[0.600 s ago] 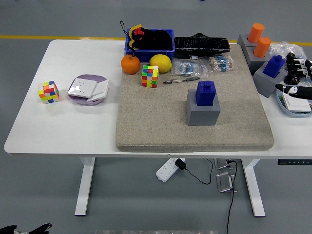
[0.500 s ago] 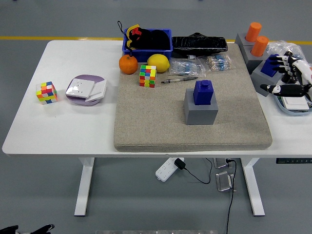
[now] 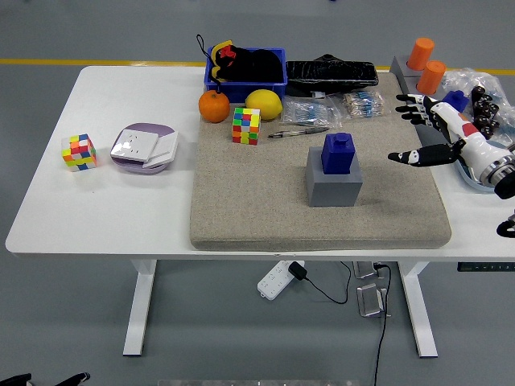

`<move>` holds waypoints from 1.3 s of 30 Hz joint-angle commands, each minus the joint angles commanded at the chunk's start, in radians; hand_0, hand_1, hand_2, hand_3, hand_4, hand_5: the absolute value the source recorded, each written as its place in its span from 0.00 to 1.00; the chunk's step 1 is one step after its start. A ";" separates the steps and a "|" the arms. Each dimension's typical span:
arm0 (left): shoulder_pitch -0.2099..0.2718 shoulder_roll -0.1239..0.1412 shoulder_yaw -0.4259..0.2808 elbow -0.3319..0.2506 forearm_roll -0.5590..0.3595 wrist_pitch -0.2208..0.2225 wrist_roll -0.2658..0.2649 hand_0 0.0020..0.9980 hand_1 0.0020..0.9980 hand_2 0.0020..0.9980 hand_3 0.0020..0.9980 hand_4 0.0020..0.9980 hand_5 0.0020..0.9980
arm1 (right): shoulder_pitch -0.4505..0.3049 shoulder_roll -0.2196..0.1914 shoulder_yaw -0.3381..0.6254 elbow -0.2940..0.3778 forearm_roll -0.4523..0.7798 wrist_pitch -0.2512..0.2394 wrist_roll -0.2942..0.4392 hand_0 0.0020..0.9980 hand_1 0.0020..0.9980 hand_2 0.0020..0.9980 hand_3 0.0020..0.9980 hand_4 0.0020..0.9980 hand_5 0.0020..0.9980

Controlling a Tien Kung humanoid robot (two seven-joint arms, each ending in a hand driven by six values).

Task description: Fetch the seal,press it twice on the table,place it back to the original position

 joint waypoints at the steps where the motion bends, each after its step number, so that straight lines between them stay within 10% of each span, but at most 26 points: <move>1: 0.000 0.000 0.000 0.000 0.000 0.000 0.000 0.81 0.78 0.76 0.80 0.68 0.43 | 0.000 0.000 0.000 0.000 0.000 0.000 0.000 0.86 0.83 0.84 0.88 1.00 0.00; 39: 0.013 -0.005 -0.013 0.003 0.002 0.000 0.004 0.81 0.78 0.76 0.80 0.68 0.43 | 0.069 0.053 -0.171 -0.038 0.035 -0.009 0.005 0.85 0.82 0.81 0.86 1.00 0.00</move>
